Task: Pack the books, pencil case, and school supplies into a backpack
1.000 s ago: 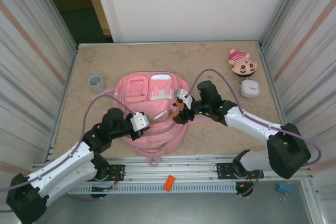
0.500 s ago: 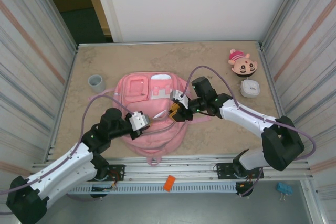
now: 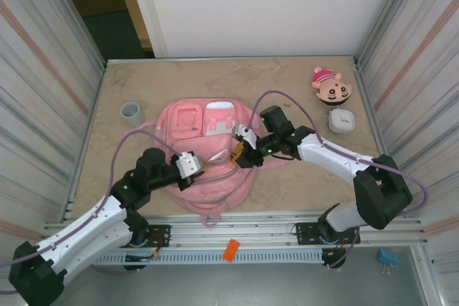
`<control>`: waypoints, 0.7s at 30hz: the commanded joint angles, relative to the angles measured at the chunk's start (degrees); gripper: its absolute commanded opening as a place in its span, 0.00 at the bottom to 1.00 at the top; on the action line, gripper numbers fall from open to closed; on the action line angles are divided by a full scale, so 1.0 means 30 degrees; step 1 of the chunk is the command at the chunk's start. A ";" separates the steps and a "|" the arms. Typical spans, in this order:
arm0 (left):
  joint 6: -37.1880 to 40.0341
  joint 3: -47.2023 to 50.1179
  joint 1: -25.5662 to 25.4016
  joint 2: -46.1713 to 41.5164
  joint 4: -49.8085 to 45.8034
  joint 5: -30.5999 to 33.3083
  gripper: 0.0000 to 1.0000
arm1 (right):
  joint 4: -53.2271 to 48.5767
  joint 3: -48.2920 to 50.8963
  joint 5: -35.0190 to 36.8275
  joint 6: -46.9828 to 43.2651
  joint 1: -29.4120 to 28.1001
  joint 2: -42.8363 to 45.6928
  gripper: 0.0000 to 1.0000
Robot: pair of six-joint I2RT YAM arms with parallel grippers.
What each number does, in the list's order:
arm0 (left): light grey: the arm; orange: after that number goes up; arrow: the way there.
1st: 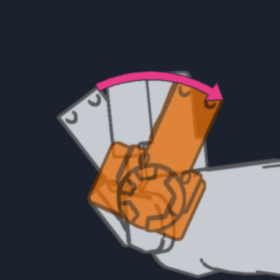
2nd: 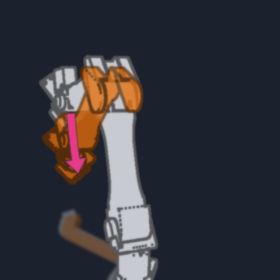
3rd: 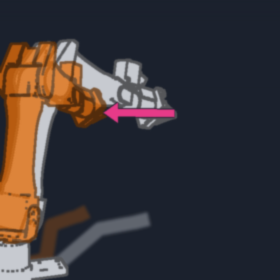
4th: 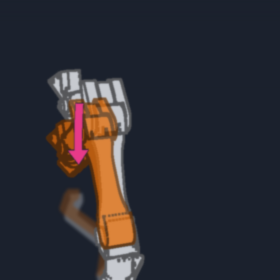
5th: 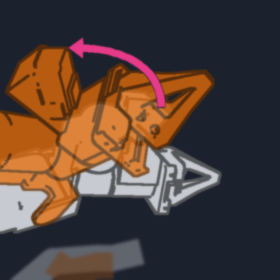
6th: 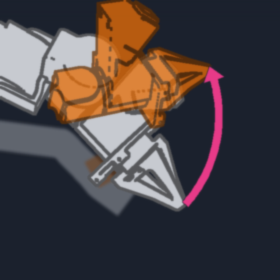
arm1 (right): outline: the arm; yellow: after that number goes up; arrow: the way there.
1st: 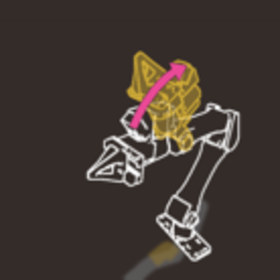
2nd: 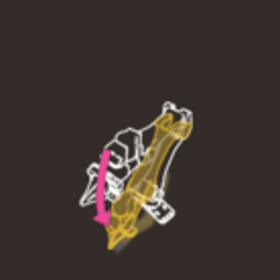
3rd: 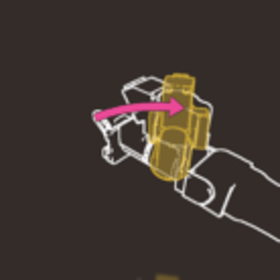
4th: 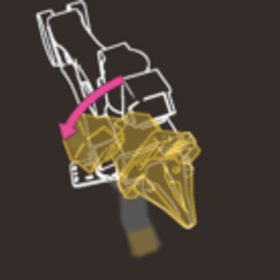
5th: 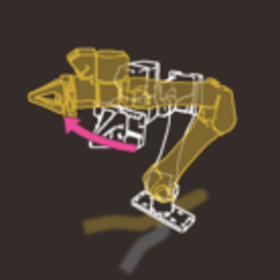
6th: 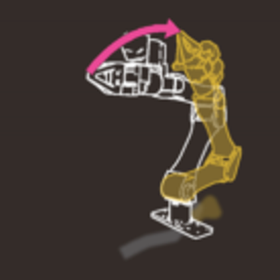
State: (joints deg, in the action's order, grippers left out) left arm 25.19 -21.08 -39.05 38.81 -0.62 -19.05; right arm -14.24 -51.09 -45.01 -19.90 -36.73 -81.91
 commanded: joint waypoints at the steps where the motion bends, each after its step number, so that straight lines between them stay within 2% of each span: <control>1: -0.0515 -0.0414 0.0035 -0.0482 0.2006 -0.0092 0.00 | -0.0691 -0.0525 -0.0213 0.0618 -0.0032 0.0292 0.17; 6: -0.0750 -0.0659 0.0023 -0.0054 0.1794 0.1359 0.00 | -0.0853 -0.0255 0.0294 0.1151 -0.0044 0.1339 0.01; 12: -0.1238 -0.0978 0.0008 0.0660 0.2066 0.2412 0.00 | -0.0749 -0.0021 0.0898 0.1906 -0.0936 0.2502 0.00; 21: -0.2142 -0.1479 -0.0299 0.2181 0.3841 0.2112 0.00 | -0.0292 -0.0199 0.2494 0.3187 -0.3696 0.2537 0.00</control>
State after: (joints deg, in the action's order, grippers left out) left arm 20.67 -22.17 -39.77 44.16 2.94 -15.88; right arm -15.68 -51.16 -35.24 -12.40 -44.45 -75.85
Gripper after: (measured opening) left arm 0.077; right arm 0.084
